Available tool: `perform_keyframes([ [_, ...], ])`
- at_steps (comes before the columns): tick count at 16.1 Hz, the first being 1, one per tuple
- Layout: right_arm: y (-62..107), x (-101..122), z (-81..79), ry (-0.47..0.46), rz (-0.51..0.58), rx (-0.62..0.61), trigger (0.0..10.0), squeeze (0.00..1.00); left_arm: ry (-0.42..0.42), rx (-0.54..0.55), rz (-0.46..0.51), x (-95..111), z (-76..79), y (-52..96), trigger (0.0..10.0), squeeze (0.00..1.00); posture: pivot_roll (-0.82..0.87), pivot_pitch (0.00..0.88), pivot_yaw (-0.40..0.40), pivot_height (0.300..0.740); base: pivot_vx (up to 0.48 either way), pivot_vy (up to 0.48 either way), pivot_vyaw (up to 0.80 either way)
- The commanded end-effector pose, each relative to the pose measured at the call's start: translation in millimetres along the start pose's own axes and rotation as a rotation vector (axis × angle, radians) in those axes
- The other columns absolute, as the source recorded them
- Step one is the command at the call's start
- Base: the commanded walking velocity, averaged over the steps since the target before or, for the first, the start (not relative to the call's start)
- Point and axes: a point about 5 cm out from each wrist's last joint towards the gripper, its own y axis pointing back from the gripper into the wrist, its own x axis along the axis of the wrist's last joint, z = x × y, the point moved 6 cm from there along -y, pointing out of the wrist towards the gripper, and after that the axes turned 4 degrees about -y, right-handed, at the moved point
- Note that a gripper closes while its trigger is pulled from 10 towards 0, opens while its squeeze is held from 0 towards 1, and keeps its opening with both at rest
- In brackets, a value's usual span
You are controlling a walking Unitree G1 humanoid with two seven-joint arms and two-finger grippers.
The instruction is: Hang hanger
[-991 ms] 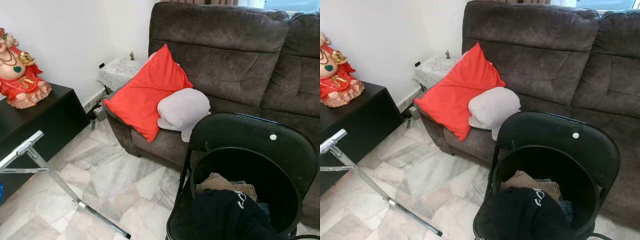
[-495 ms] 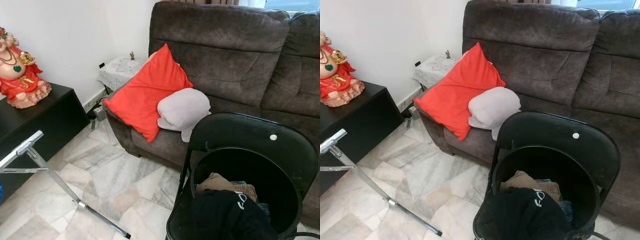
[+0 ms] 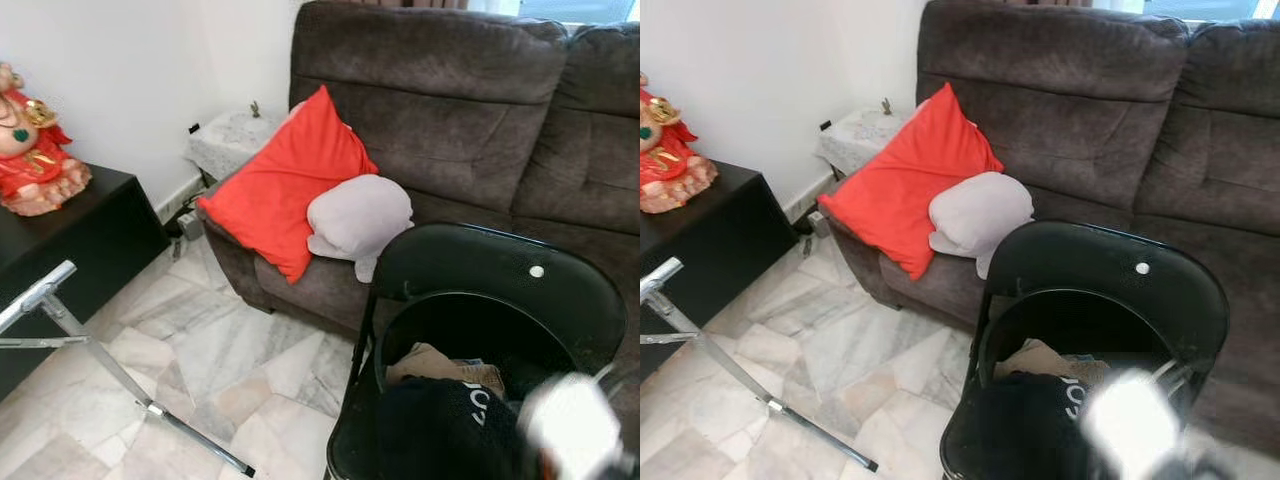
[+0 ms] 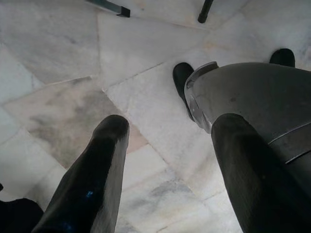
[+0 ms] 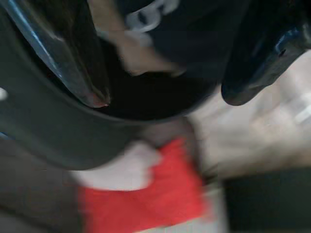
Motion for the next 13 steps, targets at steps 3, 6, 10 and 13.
perform_keyframes([
  [3,-20.5,-7.7,26.6,-0.281,0.120,-0.315,10.0,0.00,-0.008,0.007,-0.028,-9.2,-3.6,2.1,10.0,0.00,-0.06,0.097,0.102,0.740,0.000,0.000,0.00],
  [6,-17.9,-40.5,43.2,-0.474,0.122,-0.640,10.0,0.00,0.006,0.017,-0.018,-8.8,-4.1,2.3,10.0,0.00,-0.05,0.094,0.098,0.740,0.000,0.000,0.00],
  [10,-29.9,-31.4,24.9,-0.481,0.174,-0.621,10.0,0.00,0.014,0.030,-0.018,-10.5,-6.6,3.1,10.0,0.00,-0.05,0.083,0.104,0.740,0.000,0.000,0.00],
  [13,-34.0,-32.9,22.3,-0.478,0.184,-0.625,10.0,0.00,0.041,0.035,-0.019,-12.0,-6.5,3.3,10.0,0.00,-0.05,0.072,0.102,0.740,0.000,0.000,0.00],
])
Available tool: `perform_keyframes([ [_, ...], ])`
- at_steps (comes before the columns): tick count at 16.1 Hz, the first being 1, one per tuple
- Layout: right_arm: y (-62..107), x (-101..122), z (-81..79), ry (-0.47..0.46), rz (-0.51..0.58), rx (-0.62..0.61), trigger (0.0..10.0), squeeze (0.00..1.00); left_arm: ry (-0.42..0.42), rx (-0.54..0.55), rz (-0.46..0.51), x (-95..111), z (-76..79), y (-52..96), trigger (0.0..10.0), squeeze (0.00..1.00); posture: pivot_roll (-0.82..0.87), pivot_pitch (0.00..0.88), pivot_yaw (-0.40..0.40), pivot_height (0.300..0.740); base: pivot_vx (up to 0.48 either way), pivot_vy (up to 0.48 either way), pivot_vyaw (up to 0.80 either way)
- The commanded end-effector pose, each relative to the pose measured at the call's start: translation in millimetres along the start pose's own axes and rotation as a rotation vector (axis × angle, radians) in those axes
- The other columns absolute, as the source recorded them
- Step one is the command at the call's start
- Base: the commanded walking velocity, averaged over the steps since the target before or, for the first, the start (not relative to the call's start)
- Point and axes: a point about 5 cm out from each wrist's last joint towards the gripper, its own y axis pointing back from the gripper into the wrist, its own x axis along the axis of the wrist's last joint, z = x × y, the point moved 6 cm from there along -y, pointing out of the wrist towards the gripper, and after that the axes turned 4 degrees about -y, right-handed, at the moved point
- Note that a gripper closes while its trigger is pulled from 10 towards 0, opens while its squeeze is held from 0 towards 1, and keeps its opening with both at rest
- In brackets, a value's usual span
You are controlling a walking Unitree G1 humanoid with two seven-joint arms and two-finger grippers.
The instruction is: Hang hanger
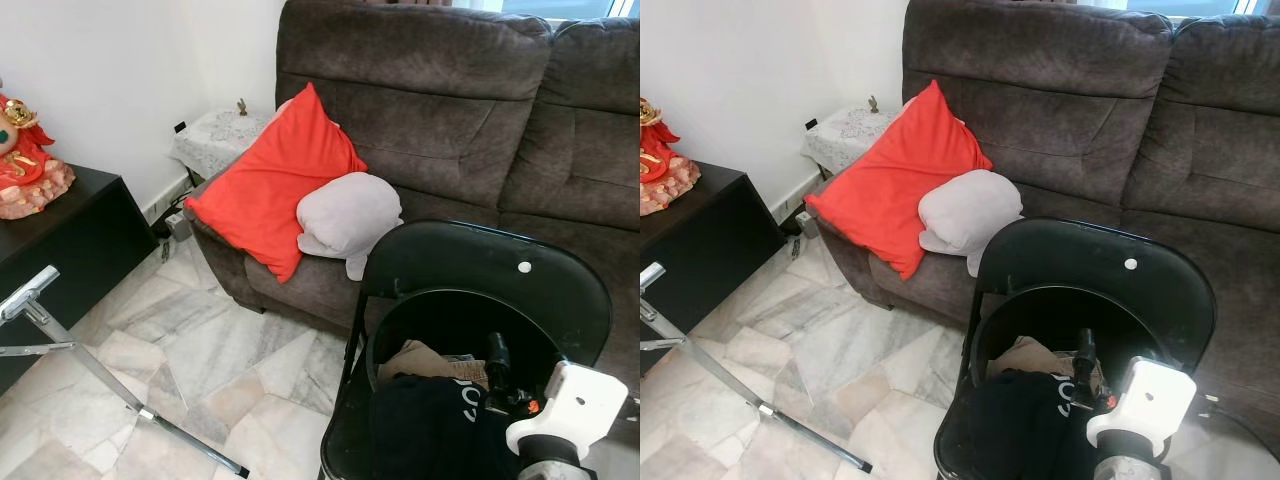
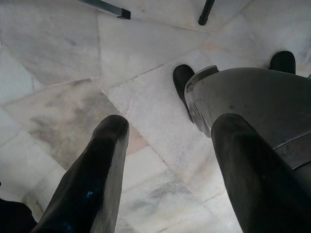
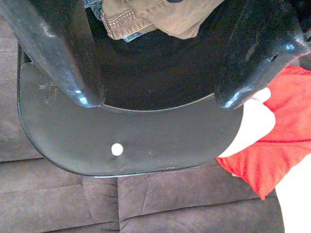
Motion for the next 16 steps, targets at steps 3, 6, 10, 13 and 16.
perform_keyframes([
  [3,1.0,-4.4,-0.7,0.007,-0.003,-0.007,10.0,0.00,0.010,0.013,-0.022,-9.7,-3.9,2.4,10.0,0.00,-0.05,0.066,0.104,0.740,0.000,0.260,0.00],
  [6,0.9,-5.1,-6.4,0.022,-0.001,0.027,10.0,0.00,0.007,0.011,-0.021,-9.3,-3.4,2.3,10.0,0.00,-0.05,0.062,0.100,0.740,0.000,0.261,0.00],
  [10,3.9,-4.6,-13.0,0.054,0.005,0.058,10.0,0.00,0.009,0.011,-0.019,-8.8,-3.5,2.2,10.0,0.00,-0.05,0.074,0.096,0.740,0.000,0.261,0.00],
  [13,5.0,-6.0,-11.0,0.053,0.000,0.050,10.0,0.00,0.009,0.011,-0.019,-8.4,-3.7,2.2,10.0,0.00,-0.05,0.079,0.094,0.740,0.000,0.254,0.00],
  [16,4.5,-7.8,-9.7,0.049,-0.006,0.040,10.0,0.00,0.000,0.010,-0.017,-7.7,-3.6,2.0,10.0,0.00,-0.05,0.080,0.094,0.740,0.000,0.000,0.00],
])
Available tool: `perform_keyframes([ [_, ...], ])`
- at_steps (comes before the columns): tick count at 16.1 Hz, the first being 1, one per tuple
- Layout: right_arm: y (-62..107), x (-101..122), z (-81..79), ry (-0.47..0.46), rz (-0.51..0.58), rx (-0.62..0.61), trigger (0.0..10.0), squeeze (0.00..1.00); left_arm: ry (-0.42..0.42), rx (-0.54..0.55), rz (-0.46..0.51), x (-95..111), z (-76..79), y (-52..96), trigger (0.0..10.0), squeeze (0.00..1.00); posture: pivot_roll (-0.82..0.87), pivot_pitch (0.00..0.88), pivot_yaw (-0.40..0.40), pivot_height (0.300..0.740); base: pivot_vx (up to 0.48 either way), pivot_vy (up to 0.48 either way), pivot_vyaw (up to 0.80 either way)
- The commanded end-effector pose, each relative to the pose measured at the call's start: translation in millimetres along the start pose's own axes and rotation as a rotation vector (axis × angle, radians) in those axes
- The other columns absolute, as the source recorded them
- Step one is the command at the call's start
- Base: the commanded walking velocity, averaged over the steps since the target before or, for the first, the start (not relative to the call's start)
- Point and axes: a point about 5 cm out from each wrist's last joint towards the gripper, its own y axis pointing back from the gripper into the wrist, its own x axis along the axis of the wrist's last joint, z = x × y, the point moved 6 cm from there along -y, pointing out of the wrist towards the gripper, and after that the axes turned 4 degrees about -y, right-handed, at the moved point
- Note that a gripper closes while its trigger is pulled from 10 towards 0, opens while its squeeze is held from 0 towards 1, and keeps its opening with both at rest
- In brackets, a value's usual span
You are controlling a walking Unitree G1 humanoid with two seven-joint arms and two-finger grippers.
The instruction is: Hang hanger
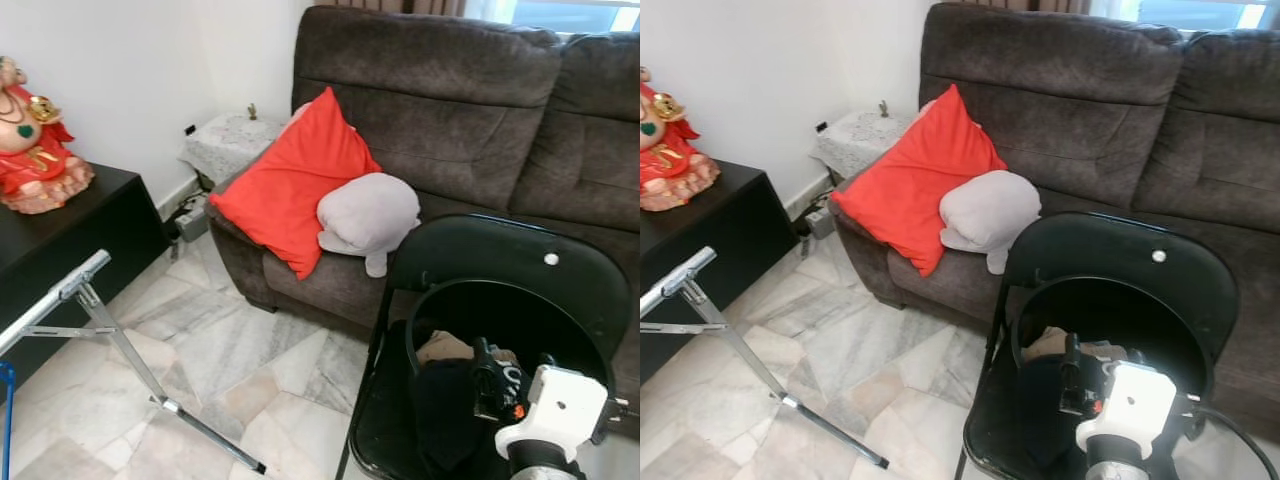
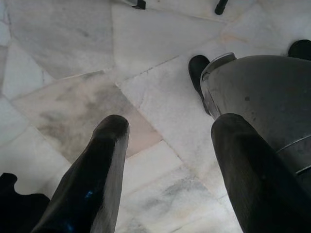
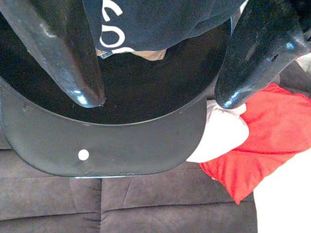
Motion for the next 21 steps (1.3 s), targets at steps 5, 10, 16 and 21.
perform_keyframes([
  [5,0.3,-3.6,2.6,-0.025,-0.020,-0.021,10.0,0.00,-0.001,0.007,-0.007,-4.8,-3.1,1.6,10.0,0.00,-0.05,0.084,0.096,0.740,0.000,0.000,-0.14],
  [10,-0.5,-5.3,2.0,-0.035,-0.027,-0.023,10.0,0.00,0.010,0.010,-0.007,-5.0,-3.5,1.6,10.0,0.00,-0.04,0.084,0.097,0.740,0.000,0.000,-0.80],
  [16,-1.7,-5.1,1.2,-0.036,-0.023,-0.025,10.0,0.00,-0.001,0.009,-0.006,-4.4,-4.5,1.7,10.0,0.00,-0.04,0.083,0.104,0.740,0.000,0.040,-0.80],
  [21,-2.2,-5.8,0.7,-0.040,-0.023,-0.025,10.0,0.00,0.020,0.013,-0.008,-5.2,-5.2,1.9,10.0,0.00,-0.04,0.081,0.107,0.740,0.000,0.096,-0.80],
])
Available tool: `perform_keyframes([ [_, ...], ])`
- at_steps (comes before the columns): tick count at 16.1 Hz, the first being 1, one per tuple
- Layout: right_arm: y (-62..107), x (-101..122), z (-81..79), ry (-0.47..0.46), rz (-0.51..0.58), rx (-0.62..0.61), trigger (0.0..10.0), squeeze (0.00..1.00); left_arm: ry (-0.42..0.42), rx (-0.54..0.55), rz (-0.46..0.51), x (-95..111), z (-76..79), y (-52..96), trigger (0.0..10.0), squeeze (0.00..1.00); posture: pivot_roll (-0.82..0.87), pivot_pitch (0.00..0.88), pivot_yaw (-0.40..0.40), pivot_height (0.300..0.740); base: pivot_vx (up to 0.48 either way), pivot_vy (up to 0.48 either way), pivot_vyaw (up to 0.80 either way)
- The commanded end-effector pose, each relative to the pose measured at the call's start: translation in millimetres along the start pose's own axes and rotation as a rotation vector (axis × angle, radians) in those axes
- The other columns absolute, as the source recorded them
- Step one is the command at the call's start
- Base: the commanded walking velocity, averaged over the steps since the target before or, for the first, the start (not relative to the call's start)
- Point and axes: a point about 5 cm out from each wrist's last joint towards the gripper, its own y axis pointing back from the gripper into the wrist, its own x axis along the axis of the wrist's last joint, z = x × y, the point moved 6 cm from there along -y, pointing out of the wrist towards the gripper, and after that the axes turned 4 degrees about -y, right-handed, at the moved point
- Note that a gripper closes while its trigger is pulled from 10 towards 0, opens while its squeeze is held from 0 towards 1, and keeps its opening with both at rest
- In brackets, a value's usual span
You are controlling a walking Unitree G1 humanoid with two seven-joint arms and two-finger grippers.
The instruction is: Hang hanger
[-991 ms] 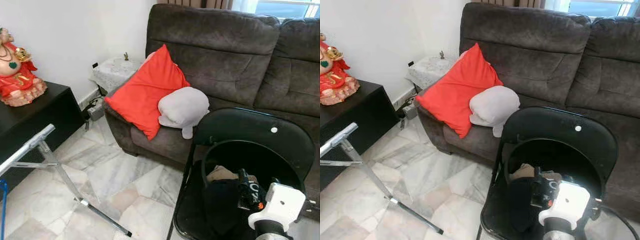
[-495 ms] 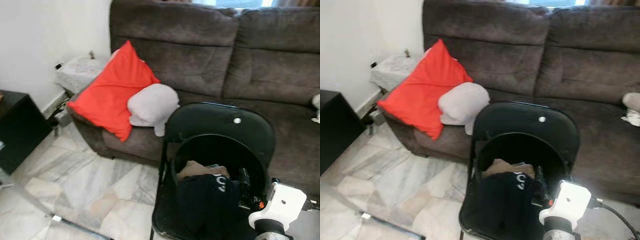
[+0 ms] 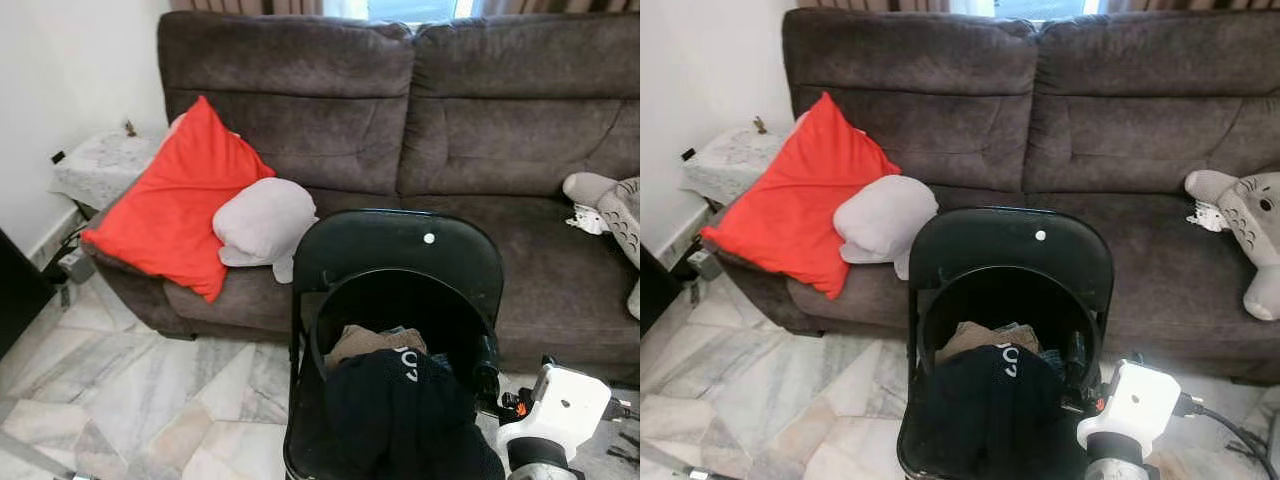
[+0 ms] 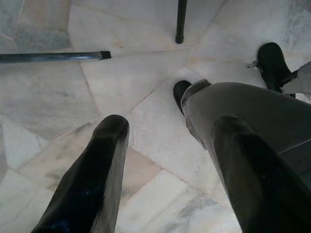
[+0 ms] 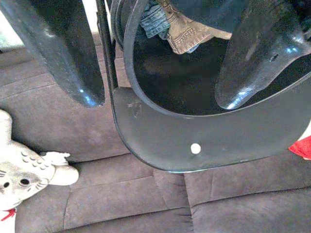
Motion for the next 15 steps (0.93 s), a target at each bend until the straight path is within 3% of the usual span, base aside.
perform_keyframes([
  [1,0.4,-5.2,-0.5,-0.001,-0.020,-0.003,10.0,0.00,0.005,0.010,-0.019,-8.1,-3.8,2.2,10.0,0.00,-0.04,0.080,0.107,0.740,0.000,0.480,-0.80],
  [6,-1.2,-5.4,-1.2,0.003,-0.016,0.002,10.0,0.00,-0.009,0.010,-0.016,-6.7,-3.9,1.9,10.0,0.00,-0.04,0.069,0.107,0.740,0.000,0.000,-0.80],
  [13,-15.1,3.8,-7.5,0.021,0.042,0.037,10.0,0.00,0.008,0.020,-0.009,-3.7,-2.3,0.7,10.0,0.00,-0.05,0.011,0.096,0.740,0.000,0.000,0.00],
  [15,-18.2,4.5,-13.3,0.030,0.050,0.057,10.0,0.00,0.093,0.041,-0.017,-6.2,-3.1,0.6,10.0,0.00,-0.05,0.000,0.097,0.740,0.000,0.000,0.00],
])
